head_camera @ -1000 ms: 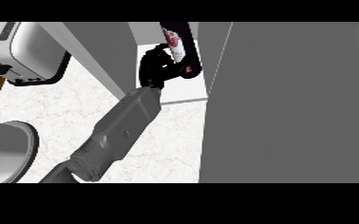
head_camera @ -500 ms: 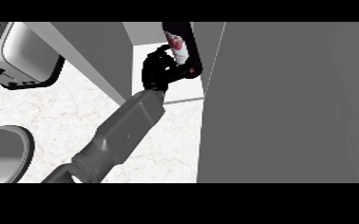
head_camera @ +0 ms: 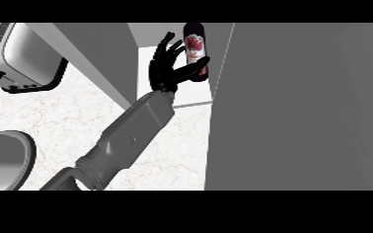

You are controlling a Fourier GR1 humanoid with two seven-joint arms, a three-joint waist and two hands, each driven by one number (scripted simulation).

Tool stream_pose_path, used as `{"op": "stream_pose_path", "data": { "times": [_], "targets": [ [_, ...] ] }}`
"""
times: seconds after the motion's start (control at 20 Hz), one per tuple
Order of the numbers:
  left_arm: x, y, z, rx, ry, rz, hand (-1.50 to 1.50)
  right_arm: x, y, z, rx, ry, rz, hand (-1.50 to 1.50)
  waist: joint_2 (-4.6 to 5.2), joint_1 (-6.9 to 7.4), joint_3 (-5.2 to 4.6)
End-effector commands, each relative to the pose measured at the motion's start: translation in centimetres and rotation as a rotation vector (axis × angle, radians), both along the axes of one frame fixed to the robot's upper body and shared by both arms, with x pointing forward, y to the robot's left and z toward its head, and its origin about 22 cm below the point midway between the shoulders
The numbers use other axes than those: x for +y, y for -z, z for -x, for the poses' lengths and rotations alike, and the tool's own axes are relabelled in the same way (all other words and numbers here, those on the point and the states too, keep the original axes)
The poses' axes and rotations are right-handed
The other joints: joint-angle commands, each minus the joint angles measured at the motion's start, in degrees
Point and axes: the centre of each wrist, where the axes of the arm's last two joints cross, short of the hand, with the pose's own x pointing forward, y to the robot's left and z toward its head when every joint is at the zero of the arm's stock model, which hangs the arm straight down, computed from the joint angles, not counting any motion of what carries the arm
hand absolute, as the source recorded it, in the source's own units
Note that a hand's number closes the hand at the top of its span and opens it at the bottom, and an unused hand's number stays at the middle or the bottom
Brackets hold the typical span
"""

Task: Pick up the wine, place it into the cabinet and close the cabinet

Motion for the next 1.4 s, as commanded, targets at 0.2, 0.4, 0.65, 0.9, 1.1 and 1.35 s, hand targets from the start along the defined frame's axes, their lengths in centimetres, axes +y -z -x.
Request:
{"op": "stream_pose_path", "data": {
  "times": [0.2,0.4,0.65,0.9,1.1,1.35],
  "targets": [
    [-0.1,-0.1,-0.3,0.01,-0.004,-0.103,-1.5,0.2,-0.3,0.2,-0.004,0.001,-0.017,-1.5,0.06,0.32,0.03],
    [0.2,0.8,0.1,-0.024,-0.004,-0.212,-1.5,-0.1,0.6,1.2,0.012,-0.005,-0.015,-1.5,-0.08,-0.19,0.08],
    [-0.1,-0.2,-0.6,-0.074,0.066,-0.239,-1.5,0.6,0.3,-0.3,0.001,0.026,0.002,-1.5,-0.23,2.43,0.02],
    [-1.2,-0.1,0.4,-0.121,0.041,-0.219,-1.5,0.2,-0.7,0.5,-0.003,0.018,-0.009,-1.5,-0.47,1.88,0.02],
    [-1.5,0.1,0.7,-0.15,0.034,-0.2,-1.5,0.3,0.1,0.3,0.026,-0.006,0.01,-1.5,-0.45,2.11,0.04],
    [-2.3,0.2,1.7,-0.157,0.054,-0.152,-1.5,-0.7,1.1,0.3,0.032,0.0,0.0,-1.5,-0.56,2.61,0.09]
  ]
}}
